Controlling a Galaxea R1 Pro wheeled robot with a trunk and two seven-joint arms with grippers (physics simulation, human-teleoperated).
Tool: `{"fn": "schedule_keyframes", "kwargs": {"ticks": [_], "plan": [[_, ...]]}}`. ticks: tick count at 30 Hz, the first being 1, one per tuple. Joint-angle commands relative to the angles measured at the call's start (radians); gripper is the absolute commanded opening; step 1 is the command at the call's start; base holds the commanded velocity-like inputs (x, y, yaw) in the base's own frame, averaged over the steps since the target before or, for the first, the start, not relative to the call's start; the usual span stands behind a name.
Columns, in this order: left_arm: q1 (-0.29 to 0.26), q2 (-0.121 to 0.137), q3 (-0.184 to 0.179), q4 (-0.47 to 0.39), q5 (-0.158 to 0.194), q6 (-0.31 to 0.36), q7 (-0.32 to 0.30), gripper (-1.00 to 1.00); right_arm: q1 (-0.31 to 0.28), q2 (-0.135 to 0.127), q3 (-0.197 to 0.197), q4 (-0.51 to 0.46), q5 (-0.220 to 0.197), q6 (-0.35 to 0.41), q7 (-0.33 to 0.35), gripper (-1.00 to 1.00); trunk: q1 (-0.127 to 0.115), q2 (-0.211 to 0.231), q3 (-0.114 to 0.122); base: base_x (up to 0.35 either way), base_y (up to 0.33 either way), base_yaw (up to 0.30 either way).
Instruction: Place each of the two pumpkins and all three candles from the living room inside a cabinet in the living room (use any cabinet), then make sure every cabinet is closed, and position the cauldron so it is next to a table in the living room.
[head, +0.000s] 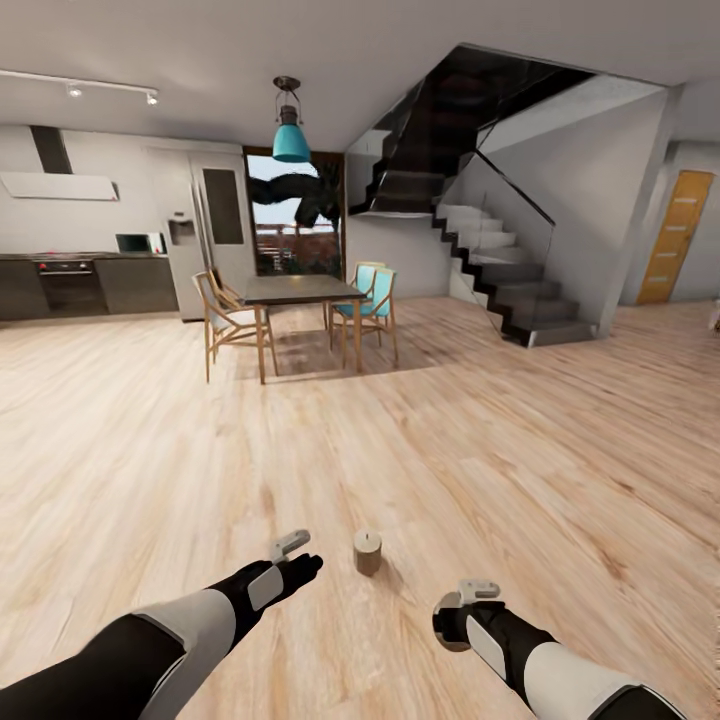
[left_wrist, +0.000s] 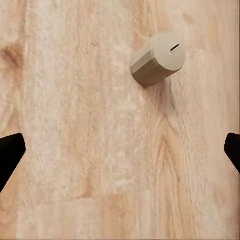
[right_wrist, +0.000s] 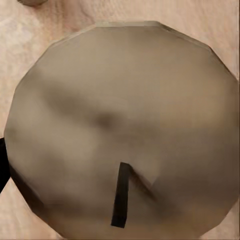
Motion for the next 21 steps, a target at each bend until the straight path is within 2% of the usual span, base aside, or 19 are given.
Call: {"fn": "schedule_keyframes", "kwargs": {"ticks": [1, 13, 18, 21], "plan": [[-0.001, 0.0, -0.008, 0.001, 0.009, 0.002, 0.002, 1.0, -0.001, 0.0, 0.009, -0.002, -0.009, 0.005, -0.006, -1.0, 0.0, 0.0, -0.002, 0.2, 0.0, -0.284], [-0.001, 0.0, -0.008, 0.001, 0.009, 0.002, 0.002, 1.0, -0.001, 0.0, 0.01, -0.002, -0.009, 0.004, -0.006, -1.0, 0.0, 0.0, -0.01, 0.026, 0.0, -0.278], [0.0, 0.0, -0.008, 0.001, 0.009, 0.002, 0.002, 1.0, -0.001, 0.0, 0.012, -0.002, -0.009, 0.001, -0.006, -1.0, 0.0, 0.0, -0.012, 0.015, 0.0, -0.075], [0.001, 0.0, -0.007, 0.001, 0.009, 0.002, 0.002, 1.0, -0.001, 0.0, 0.012, -0.002, -0.007, 0.0, -0.006, -1.0, 0.0, 0.0, -0.012, 0.18, 0.0, -0.01]]}}
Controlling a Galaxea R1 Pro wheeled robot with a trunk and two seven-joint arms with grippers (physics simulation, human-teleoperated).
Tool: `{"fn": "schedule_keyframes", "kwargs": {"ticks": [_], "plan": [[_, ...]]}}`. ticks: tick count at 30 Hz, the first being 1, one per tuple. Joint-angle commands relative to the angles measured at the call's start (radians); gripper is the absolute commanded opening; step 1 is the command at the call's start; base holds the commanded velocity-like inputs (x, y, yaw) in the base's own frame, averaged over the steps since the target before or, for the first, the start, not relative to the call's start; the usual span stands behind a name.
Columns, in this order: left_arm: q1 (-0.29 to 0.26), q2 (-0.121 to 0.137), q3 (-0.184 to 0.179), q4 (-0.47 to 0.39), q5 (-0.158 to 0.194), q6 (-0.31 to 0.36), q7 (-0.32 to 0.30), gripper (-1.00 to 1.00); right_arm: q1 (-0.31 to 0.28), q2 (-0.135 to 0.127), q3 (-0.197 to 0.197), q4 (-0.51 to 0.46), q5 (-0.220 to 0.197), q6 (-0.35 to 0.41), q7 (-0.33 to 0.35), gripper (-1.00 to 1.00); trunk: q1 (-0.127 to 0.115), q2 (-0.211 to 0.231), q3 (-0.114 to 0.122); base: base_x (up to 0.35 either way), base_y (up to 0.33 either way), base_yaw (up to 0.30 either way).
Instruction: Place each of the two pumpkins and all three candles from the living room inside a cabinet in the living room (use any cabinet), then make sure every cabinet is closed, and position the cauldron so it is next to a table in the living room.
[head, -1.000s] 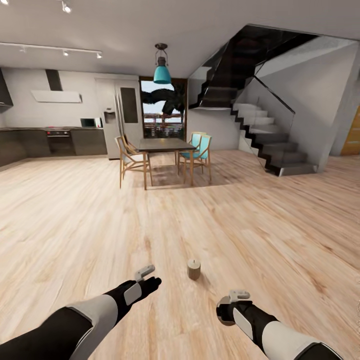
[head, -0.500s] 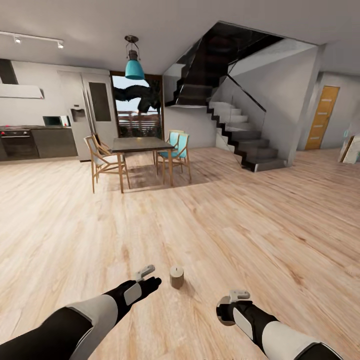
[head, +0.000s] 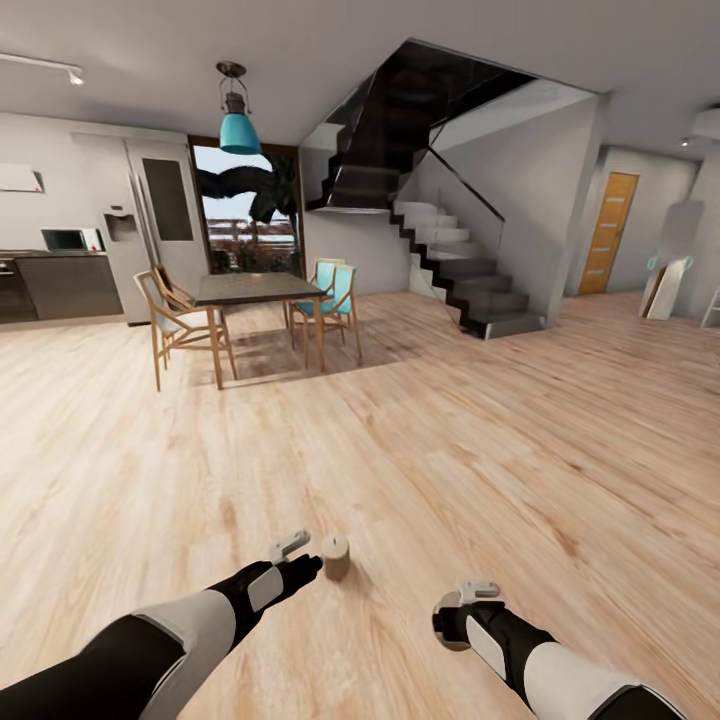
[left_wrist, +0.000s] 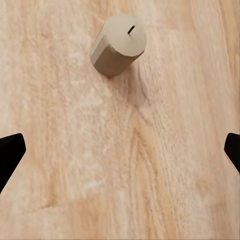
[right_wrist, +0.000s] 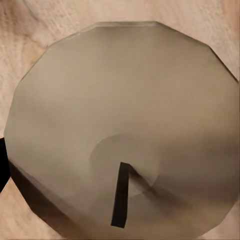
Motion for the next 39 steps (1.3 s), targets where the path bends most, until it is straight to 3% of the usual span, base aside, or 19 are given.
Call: {"fn": "schedule_keyframes", "kwargs": {"ticks": [1, 13, 23, 25, 26, 27, 29, 31, 34, 36, 39], "plan": [[0.0, 0.0, -0.008, 0.001, 0.01, 0.002, 0.002, 1.0, 0.0, 0.0, 0.009, -0.002, -0.009, 0.004, -0.006, -1.0, 0.0, 0.0, -0.001, 0.31, 0.0, -0.001], [0.0, 0.0, -0.009, 0.001, 0.009, 0.002, 0.002, 1.0, 0.0, 0.0, 0.009, -0.002, -0.007, 0.003, -0.006, -1.0, 0.0, 0.0, -0.001, 0.313, 0.0, 0.0], [0.0, 0.002, -0.012, -0.005, 0.005, 0.002, 0.002, 1.0, 0.0, 0.0, 0.008, -0.006, -0.011, 0.005, -0.009, -1.0, 0.0, 0.0, -0.001, 0.017, 0.0, 0.0], [0.0, 0.004, -0.014, -0.008, -0.013, 0.006, 0.003, 1.0, 0.0, -0.001, 0.005, -0.011, -0.011, 0.004, -0.009, -1.0, 0.0, 0.0, -0.001, 0.0, 0.0, 0.0], [0.0, 0.004, -0.014, -0.01, -0.037, 0.01, 0.003, 1.0, 0.0, -0.002, 0.003, -0.022, -0.011, 0.006, -0.008, -1.0, 0.0, 0.0, -0.001, 0.0, 0.0, 0.0], [0.0, 0.001, -0.014, -0.029, -0.144, 0.058, 0.001, 1.0, 0.0, -0.003, 0.0, -0.102, -0.011, 0.024, -0.011, -1.0, 0.0, 0.0, -0.001, 0.0, 0.0, 0.0], [0.0, 0.001, -0.013, -0.064, -0.233, 0.107, 0.003, 1.0, -0.001, -0.004, -0.001, -0.145, -0.011, 0.076, -0.011, -1.0, 0.0, 0.0, -0.001, 0.0, 0.0, 0.0], [0.0, 0.001, -0.012, -0.084, -0.275, 0.124, 0.004, 1.0, -0.002, -0.005, -0.002, -0.179, -0.011, 0.128, -0.011, -1.0, 0.0, 0.0, -0.001, 0.0, 0.0, 0.0], [0.0, 0.001, -0.011, -0.119, -0.365, 0.146, 0.007, 1.0, -0.003, -0.008, -0.002, -0.252, -0.011, 0.191, -0.012, -1.0, 0.0, 0.0, -0.001, 0.0, 0.0, 0.0], [0.0, 0.001, -0.012, -0.126, -0.385, 0.149, 0.013, 1.0, -0.003, -0.015, -0.002, -0.3, -0.011, 0.212, -0.012, -1.0, 0.0, 0.0, -0.001, 0.0, 0.0, 0.0], [0.0, 0.002, -0.013, -0.132, -0.402, 0.152, 0.029, 1.0, -0.006, -0.049, -0.004, -0.394, -0.012, 0.282, -0.012, -1.0, 0.0, 0.0, -0.001, 0.0, 0.0, 0.0]]}}
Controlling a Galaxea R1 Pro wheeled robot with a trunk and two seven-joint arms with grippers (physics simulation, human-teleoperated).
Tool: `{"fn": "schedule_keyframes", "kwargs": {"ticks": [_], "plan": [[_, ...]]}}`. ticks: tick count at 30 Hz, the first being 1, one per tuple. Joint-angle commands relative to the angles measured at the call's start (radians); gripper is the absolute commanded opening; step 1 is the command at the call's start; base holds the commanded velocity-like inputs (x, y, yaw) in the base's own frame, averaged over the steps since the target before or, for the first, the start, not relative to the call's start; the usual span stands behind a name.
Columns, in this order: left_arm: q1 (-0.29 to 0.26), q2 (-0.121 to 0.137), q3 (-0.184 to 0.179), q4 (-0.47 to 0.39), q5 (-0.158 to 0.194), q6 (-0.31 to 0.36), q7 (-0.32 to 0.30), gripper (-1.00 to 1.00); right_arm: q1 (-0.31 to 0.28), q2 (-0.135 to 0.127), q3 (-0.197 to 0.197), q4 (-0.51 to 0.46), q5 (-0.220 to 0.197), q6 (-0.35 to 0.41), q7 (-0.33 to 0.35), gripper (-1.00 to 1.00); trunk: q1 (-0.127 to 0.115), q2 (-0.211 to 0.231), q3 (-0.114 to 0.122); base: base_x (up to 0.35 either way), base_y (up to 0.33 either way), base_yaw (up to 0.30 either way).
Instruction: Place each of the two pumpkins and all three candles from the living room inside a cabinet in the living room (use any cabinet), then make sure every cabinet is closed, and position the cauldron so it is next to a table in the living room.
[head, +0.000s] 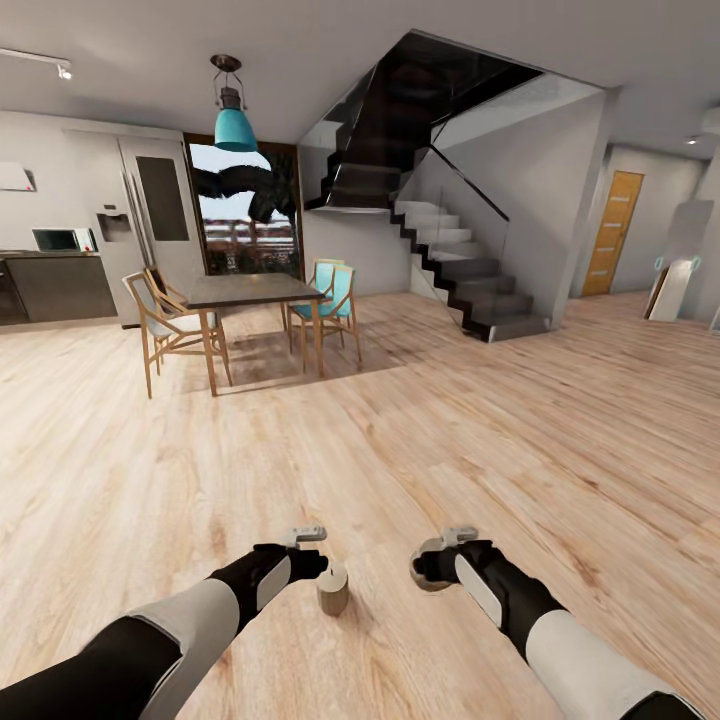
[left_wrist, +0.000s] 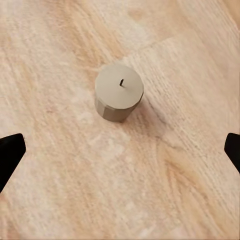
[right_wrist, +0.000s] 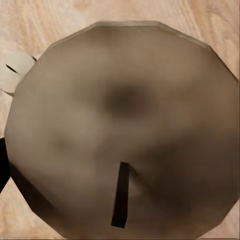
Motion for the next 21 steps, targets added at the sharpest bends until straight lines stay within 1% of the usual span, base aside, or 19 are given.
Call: {"fn": "schedule_keyframes", "kwargs": {"ticks": [1, 4, 6, 7, 9, 10, 11, 13, 14, 15, 19, 20, 21], "plan": [[0.0, 0.0, -0.008, -0.003, 0.009, 0.005, 0.006, 1.0, -0.001, -0.007, 0.008, -0.023, -0.012, 0.033, -0.009, -1.0, 0.0, 0.0, -0.001, 0.0, 0.0, 0.0], [0.0, 0.001, -0.008, -0.004, 0.007, 0.005, 0.008, 1.0, -0.003, -0.012, 0.003, -0.067, -0.013, 0.08, -0.01, -1.0, 0.0, 0.0, -0.001, 0.0, 0.0, 0.0], [0.0, 0.0, -0.008, -0.005, 0.006, 0.005, 0.009, 1.0, -0.004, -0.014, -0.016, -0.122, -0.012, 0.111, -0.011, -1.0, 0.0, 0.0, -0.001, 0.0, 0.0, 0.0], [0.0, -0.001, -0.008, -0.025, 0.005, 0.005, 0.008, 1.0, -0.005, -0.015, -0.072, -0.201, -0.01, 0.165, -0.012, -1.0, 0.0, 0.0, -0.001, 0.0, 0.0, 0.0], [0.0, 0.0, -0.009, -0.051, 0.003, 0.008, 0.006, 1.0, -0.006, -0.016, -0.132, -0.271, -0.008, 0.232, -0.013, -1.0, 0.0, 0.0, -0.001, 0.0, 0.0, 0.0], [0.0, 0.0, -0.009, -0.055, 0.003, 0.008, 0.005, 1.0, -0.006, -0.016, -0.146, -0.288, -0.007, 0.249, -0.013, -1.0, 0.0, 0.0, -0.001, 0.0, 0.0, 0.0], [0.0, 0.0, -0.01, -0.062, 0.0, 0.008, 0.001, 1.0, -0.007, -0.016, -0.173, -0.322, -0.006, 0.282, -0.013, -1.0, 0.0, 0.0, -0.001, 0.0, 0.0, 0.0], [0.0, 0.0, -0.011, -0.068, -0.022, 0.008, -0.004, 1.0, -0.01, -0.017, -0.215, -0.38, -0.005, 0.331, -0.013, -1.0, 0.0, 0.0, -0.001, 0.0, 0.0, 0.0], [0.0, 0.0, -0.014, -0.07, -0.047, 0.008, -0.017, 1.0, -0.011, -0.017, -0.23, -0.414, -0.004, 0.35, -0.013, -1.0, 0.0, 0.0, -0.001, 0.0, 0.0, 0.0], [0.0, 0.0, -0.016, -0.071, -0.057, 0.007, -0.025, 1.0, -0.011, -0.018, -0.233, -0.425, -0.004, 0.354, -0.013, -1.0, 0.0, 0.0, -0.001, 0.0, 0.0, 0.0], [0.0, -0.001, -0.02, -0.072, -0.132, 0.003, -0.121, 1.0, -0.011, -0.019, -0.243, -0.478, -0.004, 0.369, -0.013, -1.0, 0.0, 0.0, -0.001, 0.0, 0.0, 0.0], [0.0, -0.002, -0.02, -0.072, -0.144, 0.002, -0.135, 1.0, -0.011, -0.019, -0.243, -0.483, -0.004, 0.371, -0.013, -1.0, 0.0, 0.0, -0.001, 0.0, 0.0, 0.0], [0.0, -0.002, -0.02, -0.072, -0.148, 0.001, -0.14, 1.0, -0.011, -0.019, -0.243, -0.485, -0.004, 0.372, -0.012, -1.0, 0.0, 0.0, -0.001, 0.0, 0.0, 0.0]]}}
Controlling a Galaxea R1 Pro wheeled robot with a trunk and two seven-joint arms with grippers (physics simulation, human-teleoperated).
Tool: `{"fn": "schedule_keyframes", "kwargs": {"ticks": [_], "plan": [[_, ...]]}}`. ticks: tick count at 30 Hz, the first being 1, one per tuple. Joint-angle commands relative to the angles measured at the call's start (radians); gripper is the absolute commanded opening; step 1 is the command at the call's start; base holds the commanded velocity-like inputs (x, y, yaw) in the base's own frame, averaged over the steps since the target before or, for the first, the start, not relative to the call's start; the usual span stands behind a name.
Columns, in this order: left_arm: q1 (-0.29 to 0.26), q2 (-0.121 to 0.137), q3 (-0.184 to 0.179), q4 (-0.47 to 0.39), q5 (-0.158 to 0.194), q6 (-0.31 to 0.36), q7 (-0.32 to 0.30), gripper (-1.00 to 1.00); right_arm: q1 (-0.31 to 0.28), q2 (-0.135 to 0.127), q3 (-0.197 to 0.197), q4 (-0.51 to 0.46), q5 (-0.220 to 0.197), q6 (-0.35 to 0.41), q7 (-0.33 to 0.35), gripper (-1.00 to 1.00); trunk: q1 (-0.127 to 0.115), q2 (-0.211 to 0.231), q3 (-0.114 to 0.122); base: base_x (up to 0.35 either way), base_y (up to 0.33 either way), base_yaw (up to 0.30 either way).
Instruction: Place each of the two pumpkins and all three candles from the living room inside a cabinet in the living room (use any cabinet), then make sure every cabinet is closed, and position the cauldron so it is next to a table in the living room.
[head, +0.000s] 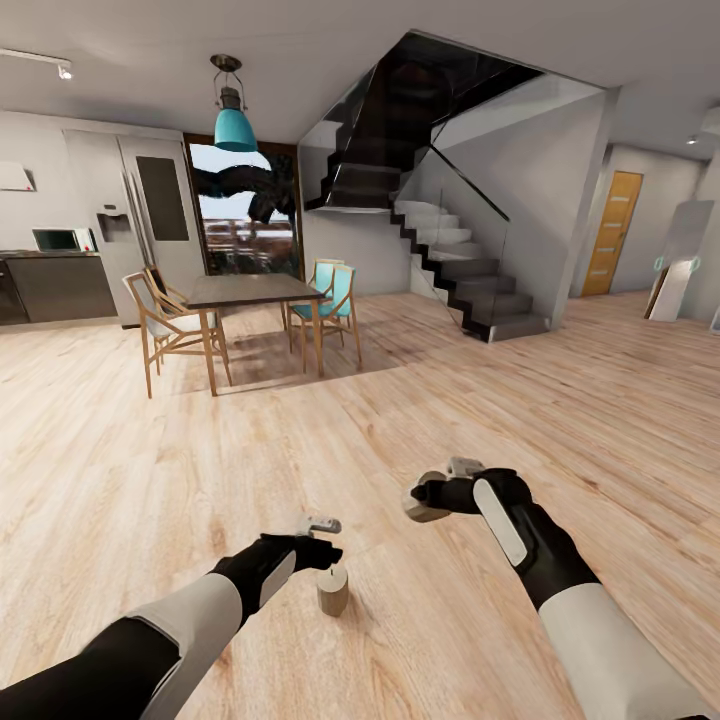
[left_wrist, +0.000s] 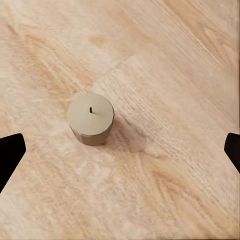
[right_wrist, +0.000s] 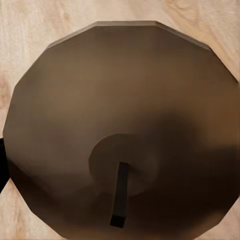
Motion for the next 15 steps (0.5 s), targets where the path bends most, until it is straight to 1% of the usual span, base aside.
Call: {"fn": "schedule_keyframes", "kwargs": {"ticks": [1, 4, 7, 10, 12, 13, 15], "plan": [[-0.001, 0.0, -0.007, -0.001, 0.007, 0.005, -0.005, 1.0, -0.001, -0.001, 0.004, -0.003, -0.01, 0.003, -0.01, -1.0, 0.0, 0.0, -0.001, 0.0, 0.0, 0.0], [-0.001, 0.0, -0.007, 0.004, -0.003, 0.004, -0.015, 1.0, -0.001, 0.0, 0.009, -0.01, -0.01, 0.005, -0.01, -1.0, 0.0, 0.0, -0.001, 0.0, 0.0, 0.0], [-0.001, -0.001, -0.007, 0.011, -0.006, 0.005, -0.012, 1.0, 0.0, 0.0, 0.011, -0.016, -0.01, 0.006, -0.011, -1.0, 0.0, 0.0, -0.001, 0.0, 0.0, 0.0], [-0.001, -0.005, -0.007, 0.026, -0.007, 0.007, -0.003, 1.0, 0.001, 0.0, 0.012, -0.019, -0.01, 0.027, -0.011, -1.0, 0.0, 0.0, -0.001, 0.0, 0.0, 0.0], [-0.001, -0.014, -0.007, 0.047, -0.009, 0.007, 0.006, 1.0, 0.001, 0.0, 0.013, -0.02, -0.01, 0.048, -0.011, -1.0, 0.0, 0.0, -0.001, 0.0, 0.0, -0.02], [-0.001, -0.023, -0.007, 0.064, -0.011, 0.005, 0.029, 1.0, 0.001, 0.0, 0.013, -0.02, -0.01, 0.061, -0.01, -1.0, 0.0, 0.0, -0.001, 0.0, 0.0, -0.186], [-0.001, -0.025, -0.007, 0.067, -0.011, 0.005, 0.037, 1.0, 0.001, 0.001, 0.015, -0.02, -0.009, 0.064, -0.011, -1.0, 0.0, 0.0, -0.001, 0.0, 0.0, -0.216]]}}
